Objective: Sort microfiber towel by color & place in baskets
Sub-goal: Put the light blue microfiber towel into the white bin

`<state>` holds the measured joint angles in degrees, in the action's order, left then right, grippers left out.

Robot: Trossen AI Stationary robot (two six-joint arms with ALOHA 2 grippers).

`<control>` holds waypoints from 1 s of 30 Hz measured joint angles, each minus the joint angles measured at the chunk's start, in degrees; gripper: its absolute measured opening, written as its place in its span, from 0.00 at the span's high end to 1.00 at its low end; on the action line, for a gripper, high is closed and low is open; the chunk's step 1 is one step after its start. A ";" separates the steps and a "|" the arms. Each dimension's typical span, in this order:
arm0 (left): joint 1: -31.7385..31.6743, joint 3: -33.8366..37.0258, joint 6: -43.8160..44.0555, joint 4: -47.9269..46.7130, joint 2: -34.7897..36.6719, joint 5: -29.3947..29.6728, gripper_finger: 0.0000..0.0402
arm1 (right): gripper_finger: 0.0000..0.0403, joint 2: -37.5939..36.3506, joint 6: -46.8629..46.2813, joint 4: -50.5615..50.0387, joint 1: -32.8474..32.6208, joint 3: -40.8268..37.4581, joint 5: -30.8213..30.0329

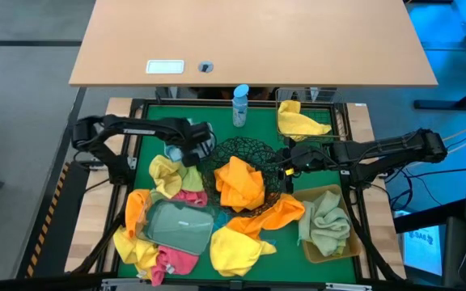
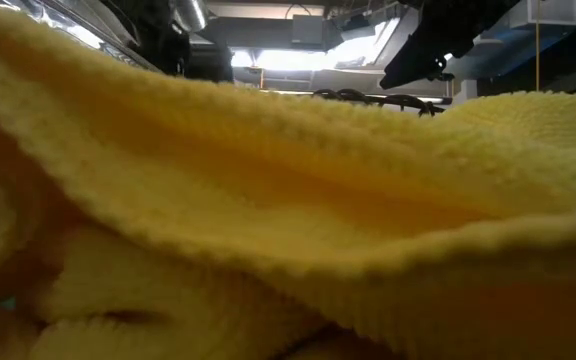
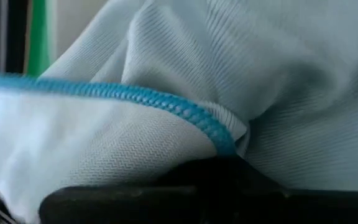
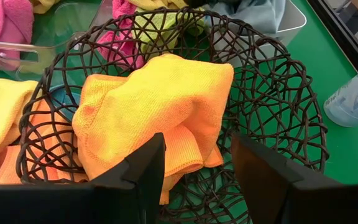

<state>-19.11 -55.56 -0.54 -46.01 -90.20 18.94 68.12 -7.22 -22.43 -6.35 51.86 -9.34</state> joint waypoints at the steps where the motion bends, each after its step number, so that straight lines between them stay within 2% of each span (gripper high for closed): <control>1: 0.00 -0.02 -0.01 0.02 -0.94 0.03 0.99 | 0.55 0.00 0.00 0.00 0.00 0.00 0.00; 7: 0.07 -0.23 -0.07 0.05 -5.14 0.42 0.99 | 0.55 0.00 0.00 0.00 0.00 0.00 0.00; 16: 0.07 -0.12 -1.40 0.14 -5.94 0.31 0.97 | 0.55 0.00 0.00 -0.01 0.00 0.00 0.00; 30: 0.29 -0.01 0.46 0.10 -6.01 1.71 0.72 | 0.55 0.00 0.00 0.00 0.00 0.00 0.00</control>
<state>-18.83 -55.57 -0.07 -45.90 -96.21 20.65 68.12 -7.22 -22.44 -6.35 51.86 -9.34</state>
